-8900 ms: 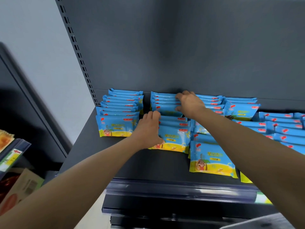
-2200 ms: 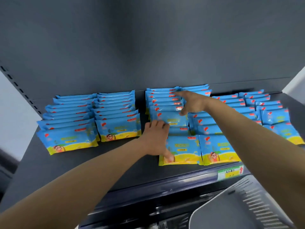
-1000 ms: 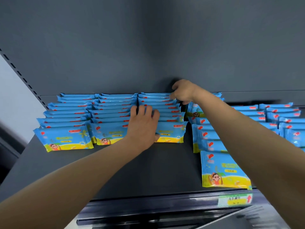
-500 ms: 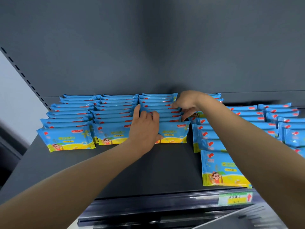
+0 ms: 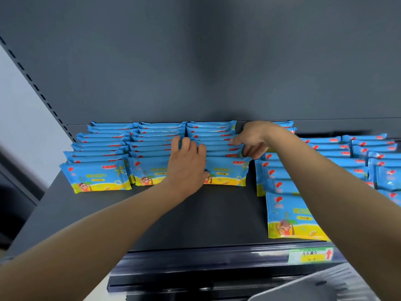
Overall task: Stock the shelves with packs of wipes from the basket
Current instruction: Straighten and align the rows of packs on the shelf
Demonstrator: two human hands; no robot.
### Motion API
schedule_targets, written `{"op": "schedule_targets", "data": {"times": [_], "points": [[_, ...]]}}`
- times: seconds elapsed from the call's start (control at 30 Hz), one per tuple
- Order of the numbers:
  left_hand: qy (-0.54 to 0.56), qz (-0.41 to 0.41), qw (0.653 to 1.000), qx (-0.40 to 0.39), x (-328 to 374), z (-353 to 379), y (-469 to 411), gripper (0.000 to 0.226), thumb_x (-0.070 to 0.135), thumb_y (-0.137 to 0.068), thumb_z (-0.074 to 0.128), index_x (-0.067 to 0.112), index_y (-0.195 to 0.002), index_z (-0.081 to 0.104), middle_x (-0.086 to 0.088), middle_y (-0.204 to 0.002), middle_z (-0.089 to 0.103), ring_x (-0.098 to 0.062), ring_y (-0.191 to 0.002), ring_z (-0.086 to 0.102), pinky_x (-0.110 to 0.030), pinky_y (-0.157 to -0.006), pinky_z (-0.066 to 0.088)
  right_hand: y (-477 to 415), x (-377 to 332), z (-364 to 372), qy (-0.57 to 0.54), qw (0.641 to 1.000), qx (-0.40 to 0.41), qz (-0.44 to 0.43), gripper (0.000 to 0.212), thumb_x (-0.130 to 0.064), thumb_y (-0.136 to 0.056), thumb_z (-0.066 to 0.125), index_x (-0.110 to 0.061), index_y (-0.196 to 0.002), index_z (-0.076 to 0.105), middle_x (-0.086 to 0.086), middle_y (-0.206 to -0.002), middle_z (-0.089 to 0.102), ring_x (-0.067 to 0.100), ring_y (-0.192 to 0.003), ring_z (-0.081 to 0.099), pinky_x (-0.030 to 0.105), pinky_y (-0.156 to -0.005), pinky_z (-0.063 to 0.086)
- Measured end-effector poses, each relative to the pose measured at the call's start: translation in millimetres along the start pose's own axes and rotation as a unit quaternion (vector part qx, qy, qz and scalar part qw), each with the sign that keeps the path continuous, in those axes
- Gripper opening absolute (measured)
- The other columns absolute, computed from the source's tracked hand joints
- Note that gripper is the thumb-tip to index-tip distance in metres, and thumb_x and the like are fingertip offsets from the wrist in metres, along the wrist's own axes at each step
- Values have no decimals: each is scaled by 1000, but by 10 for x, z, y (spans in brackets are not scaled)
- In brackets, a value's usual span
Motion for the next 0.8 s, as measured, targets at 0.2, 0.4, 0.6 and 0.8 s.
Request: {"op": "schedule_targets", "data": {"times": [0.2,0.4,0.6,0.8], "points": [[7,-14,1000,14,29,10,9,54,55,-75,56,11,-106,49,-7,-105,56,-28,-109,43,-47,-106,22,112,79,31,23,999,-6,27,71,-44,-90,56,7,-134,35,25,-116,61,30,-83,71,42,-89,55],[79,17,997,19,-53,80,12,60,54,-77,60,15,-120,44,-2,-113,55,-24,-113,39,-38,-102,11,105,53,117,-58,998,-8,-12,47,-25,-91,59,5,-124,44,19,-122,56,33,-93,69,39,-89,55],[64,23,998,-6,-160,114,106,82,61,-64,68,18,-127,41,-1,-120,51,-25,-120,37,-42,-107,10,116,24,134,-81,996,-14,-19,48,-20,-88,64,4,-124,45,20,-126,54,31,-92,69,38,-88,55],[28,15,999,23,-90,116,75,63,52,-64,71,13,-110,51,-4,-107,56,-27,-108,47,-45,-106,26,137,17,115,-82,997,-4,-13,45,-22,-89,63,5,-121,47,19,-110,62,31,-91,69,39,-89,55]]}}
Point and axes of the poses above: each hand's wrist, its own y-axis away from the middle knuckle, its own z-axis out of the palm, x = y × z, the point moved 4 cm from there along -y, towards the middle knuckle
